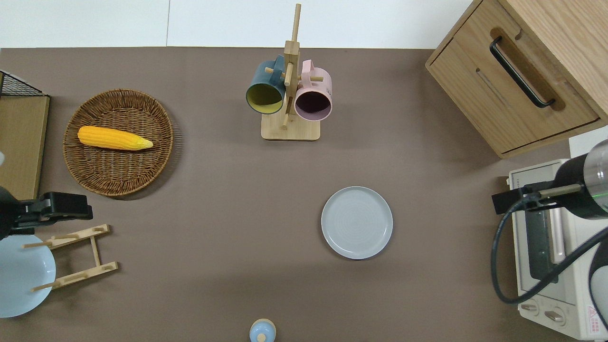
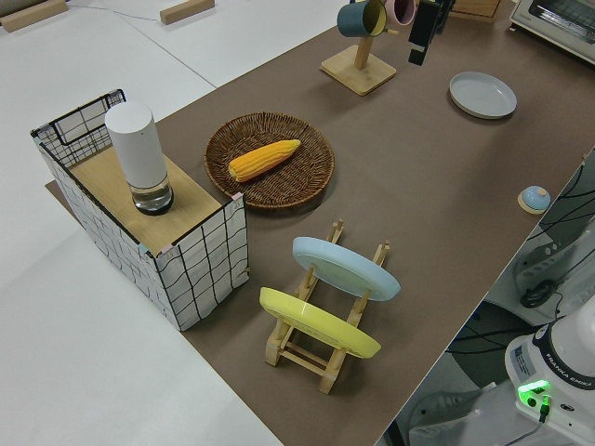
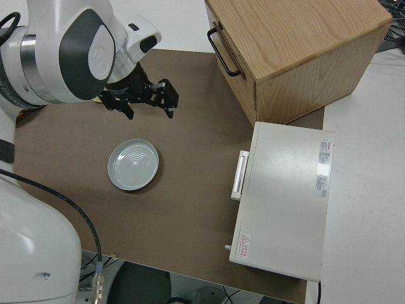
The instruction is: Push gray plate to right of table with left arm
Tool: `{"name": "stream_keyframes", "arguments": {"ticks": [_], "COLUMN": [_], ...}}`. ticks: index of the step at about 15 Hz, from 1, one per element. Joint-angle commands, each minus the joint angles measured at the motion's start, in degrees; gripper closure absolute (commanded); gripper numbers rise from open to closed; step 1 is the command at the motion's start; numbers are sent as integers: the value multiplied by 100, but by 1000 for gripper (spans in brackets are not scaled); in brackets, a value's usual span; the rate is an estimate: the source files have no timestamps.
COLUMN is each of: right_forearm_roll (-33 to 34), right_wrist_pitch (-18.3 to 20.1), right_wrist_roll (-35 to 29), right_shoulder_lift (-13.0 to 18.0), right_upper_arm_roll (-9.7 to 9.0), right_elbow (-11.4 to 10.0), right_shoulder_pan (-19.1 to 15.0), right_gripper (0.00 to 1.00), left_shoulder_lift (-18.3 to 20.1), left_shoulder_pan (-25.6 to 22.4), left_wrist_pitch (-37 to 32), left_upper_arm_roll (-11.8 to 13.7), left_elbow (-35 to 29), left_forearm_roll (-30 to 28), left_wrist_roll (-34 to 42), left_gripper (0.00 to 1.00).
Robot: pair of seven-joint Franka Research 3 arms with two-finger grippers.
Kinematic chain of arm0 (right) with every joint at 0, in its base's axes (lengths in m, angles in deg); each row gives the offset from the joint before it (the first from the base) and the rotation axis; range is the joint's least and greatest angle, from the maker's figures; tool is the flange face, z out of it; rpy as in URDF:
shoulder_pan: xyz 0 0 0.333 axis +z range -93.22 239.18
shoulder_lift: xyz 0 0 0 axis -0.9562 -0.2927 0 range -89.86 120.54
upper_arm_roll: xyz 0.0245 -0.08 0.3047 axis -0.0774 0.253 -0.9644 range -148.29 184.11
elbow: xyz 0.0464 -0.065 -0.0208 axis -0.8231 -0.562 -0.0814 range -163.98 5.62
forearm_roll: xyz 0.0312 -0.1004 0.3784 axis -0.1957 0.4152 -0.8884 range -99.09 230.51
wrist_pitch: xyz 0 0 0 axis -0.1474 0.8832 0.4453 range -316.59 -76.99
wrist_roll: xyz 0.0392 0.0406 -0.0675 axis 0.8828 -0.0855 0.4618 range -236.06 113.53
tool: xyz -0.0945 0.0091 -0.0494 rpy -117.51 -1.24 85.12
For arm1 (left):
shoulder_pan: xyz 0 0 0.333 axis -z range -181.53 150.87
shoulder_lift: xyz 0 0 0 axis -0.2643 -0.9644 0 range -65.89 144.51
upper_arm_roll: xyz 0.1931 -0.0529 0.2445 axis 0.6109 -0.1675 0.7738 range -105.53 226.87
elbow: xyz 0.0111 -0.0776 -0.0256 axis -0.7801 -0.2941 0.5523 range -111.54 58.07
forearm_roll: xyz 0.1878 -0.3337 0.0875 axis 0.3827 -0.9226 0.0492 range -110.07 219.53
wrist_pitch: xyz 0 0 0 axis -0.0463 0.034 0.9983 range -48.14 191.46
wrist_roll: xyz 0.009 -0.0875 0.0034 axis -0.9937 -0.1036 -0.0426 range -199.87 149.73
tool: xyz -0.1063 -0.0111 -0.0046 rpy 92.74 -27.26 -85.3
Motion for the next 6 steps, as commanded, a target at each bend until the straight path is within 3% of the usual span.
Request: {"name": "stream_keyframes", "arguments": {"ticks": [1,6], "right_forearm_roll": [3,3], "right_wrist_pitch": [68,68], "right_wrist_roll": [43,43], "right_shoulder_lift": [60,60], "right_upper_arm_roll": [-30,-30], "right_elbow": [-23,-23], "right_shoulder_pan": [-46,-46], "right_gripper": [5,5], "left_shoulder_lift": [-50,-59], "left_shoulder_pan": [-8,-17], "left_wrist_pitch": [-45,-36], "left_upper_arm_roll": [34,60], "left_elbow": [89,89], "left_forearm_roll": [-77,-77], "left_wrist_roll": [30,12], "left_gripper": [5,7]}}
